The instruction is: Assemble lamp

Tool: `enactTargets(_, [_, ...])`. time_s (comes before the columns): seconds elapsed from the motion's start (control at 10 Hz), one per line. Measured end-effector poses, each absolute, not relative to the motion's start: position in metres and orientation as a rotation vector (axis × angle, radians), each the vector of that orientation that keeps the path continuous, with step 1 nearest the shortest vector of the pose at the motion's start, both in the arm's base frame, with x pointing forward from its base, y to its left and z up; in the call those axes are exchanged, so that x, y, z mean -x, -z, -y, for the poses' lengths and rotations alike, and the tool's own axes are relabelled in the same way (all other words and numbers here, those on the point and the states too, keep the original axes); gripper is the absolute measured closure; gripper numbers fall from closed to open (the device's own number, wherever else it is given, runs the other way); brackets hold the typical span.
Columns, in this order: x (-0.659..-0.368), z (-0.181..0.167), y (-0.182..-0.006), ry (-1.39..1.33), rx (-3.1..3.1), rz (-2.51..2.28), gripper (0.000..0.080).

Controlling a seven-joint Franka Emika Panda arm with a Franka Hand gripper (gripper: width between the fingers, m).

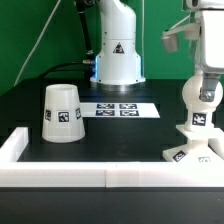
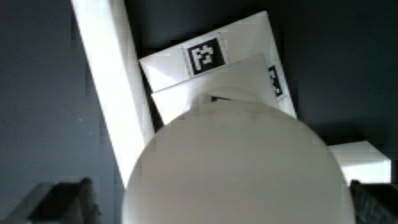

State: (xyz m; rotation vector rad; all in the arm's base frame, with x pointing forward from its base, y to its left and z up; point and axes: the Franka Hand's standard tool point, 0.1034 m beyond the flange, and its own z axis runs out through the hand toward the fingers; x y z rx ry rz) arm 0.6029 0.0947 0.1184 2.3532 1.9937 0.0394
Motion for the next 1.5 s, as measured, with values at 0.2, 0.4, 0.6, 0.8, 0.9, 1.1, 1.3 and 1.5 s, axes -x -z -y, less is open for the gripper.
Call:
enactTargets(0.2, [-0.6026, -0.0942, -0.1173, -0.037, -2.355, -1.993, 0.0220])
enactTargets(0.4, [-0.6027, -0.0940, -0.1173, -0.038, -2.373, -1.972, 0.0223])
enactTargets(0.6, [-0.6028, -0.0931, -0.1173, -0.039, -2.396, -1.944, 0.0223])
enactTargets(0.8, [-0.6009, -0.0884, -0.1173, -0.051, -2.624, -1.656, 0.0223])
enactTargets(0.9, [-0.6000, -0.0893, -0.1172, -0.058, -2.760, -1.440, 0.0223])
enactTargets(1.1, [-0.6010, -0.0882, -0.1172, -0.068, -2.841, -1.280, 0.0222])
enactTargets(1.3, [-0.6018, -0.0911, -0.1174, -0.085, -2.953, -1.022, 0.0222])
enactTargets(1.5, [-0.6020, -0.0914, -0.1175, -0.088, -3.014, -0.841, 0.0222])
